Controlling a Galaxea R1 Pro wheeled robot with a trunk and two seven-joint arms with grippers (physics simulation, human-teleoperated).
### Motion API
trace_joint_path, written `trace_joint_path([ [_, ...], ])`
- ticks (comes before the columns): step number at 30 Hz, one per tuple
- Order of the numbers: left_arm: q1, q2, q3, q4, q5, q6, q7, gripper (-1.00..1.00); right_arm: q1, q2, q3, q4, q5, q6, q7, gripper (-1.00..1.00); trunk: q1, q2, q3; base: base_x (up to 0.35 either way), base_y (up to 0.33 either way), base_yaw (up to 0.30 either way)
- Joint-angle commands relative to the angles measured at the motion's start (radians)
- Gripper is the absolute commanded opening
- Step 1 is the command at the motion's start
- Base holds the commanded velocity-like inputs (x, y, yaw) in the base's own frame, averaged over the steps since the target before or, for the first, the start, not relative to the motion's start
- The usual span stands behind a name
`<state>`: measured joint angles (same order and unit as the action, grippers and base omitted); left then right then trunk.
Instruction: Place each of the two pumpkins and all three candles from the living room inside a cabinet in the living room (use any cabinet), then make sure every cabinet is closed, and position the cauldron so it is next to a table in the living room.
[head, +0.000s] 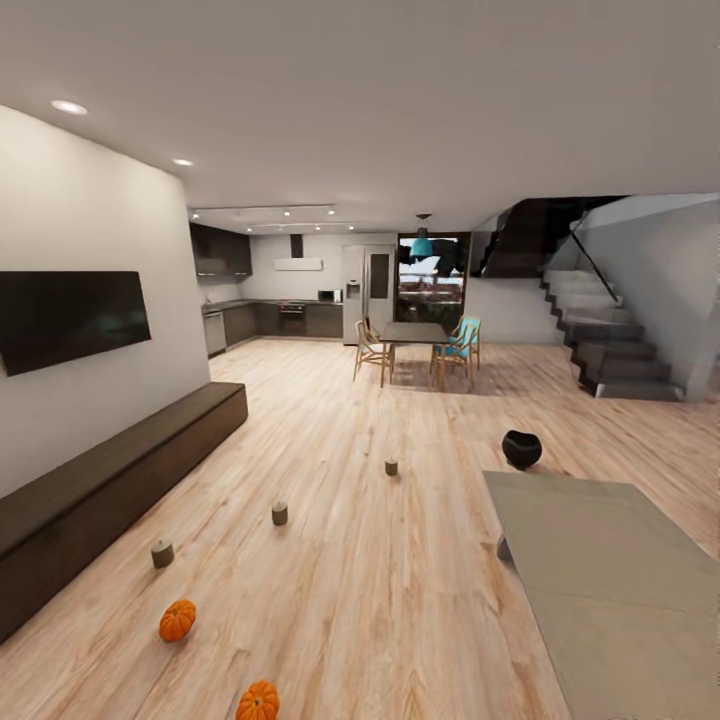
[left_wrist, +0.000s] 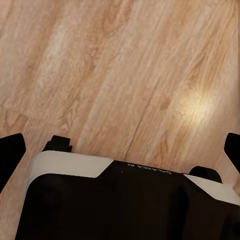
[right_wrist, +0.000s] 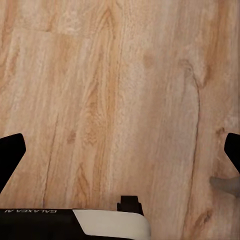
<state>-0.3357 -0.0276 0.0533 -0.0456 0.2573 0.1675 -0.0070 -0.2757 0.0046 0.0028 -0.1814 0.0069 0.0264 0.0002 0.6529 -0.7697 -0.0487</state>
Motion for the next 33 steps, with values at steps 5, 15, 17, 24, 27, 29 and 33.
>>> trace_joint_path([
  [5,0.0,0.0,0.005,-0.002,0.003,0.006,-0.001,1.0,0.0,0.0,0.0,-0.001,0.001,0.003,0.0,1.0,0.0,-0.001,-0.002,0.055,-0.003,-0.109],
  [15,0.0,0.0,0.006,-0.002,0.003,0.006,-0.001,1.0,0.0,0.0,0.0,-0.001,0.001,0.003,0.0,1.0,0.0,-0.001,-0.002,0.193,-0.066,-0.208],
  [17,0.0,0.0,0.006,-0.002,0.003,0.006,-0.001,1.0,0.0,0.0,0.001,-0.001,0.001,0.003,0.0,1.0,0.0,-0.001,-0.002,0.034,-0.013,-0.046],
  [24,0.0,0.0,0.006,-0.002,0.003,0.005,-0.001,1.0,0.0,0.0,0.002,0.0,0.001,0.003,0.0,1.0,0.0,-0.001,-0.002,0.018,-0.003,-0.009],
  [27,0.0,0.0,0.006,-0.002,0.003,0.005,-0.001,1.0,0.0,0.0,0.002,0.0,0.001,0.003,0.0,1.0,0.0,-0.001,-0.002,0.158,0.0,-0.001],
  [29,0.0,0.0,0.006,-0.002,0.003,0.005,-0.001,1.0,0.0,0.0,0.002,0.0,0.001,0.003,0.0,1.0,0.0,-0.001,-0.002,0.254,0.0,0.0],
  [33,0.0,0.0,0.007,-0.002,0.003,0.006,-0.001,1.0,0.0,0.0,0.002,0.0,0.002,0.003,0.0,1.0,0.0,-0.001,-0.002,0.306,0.0,0.0],
])
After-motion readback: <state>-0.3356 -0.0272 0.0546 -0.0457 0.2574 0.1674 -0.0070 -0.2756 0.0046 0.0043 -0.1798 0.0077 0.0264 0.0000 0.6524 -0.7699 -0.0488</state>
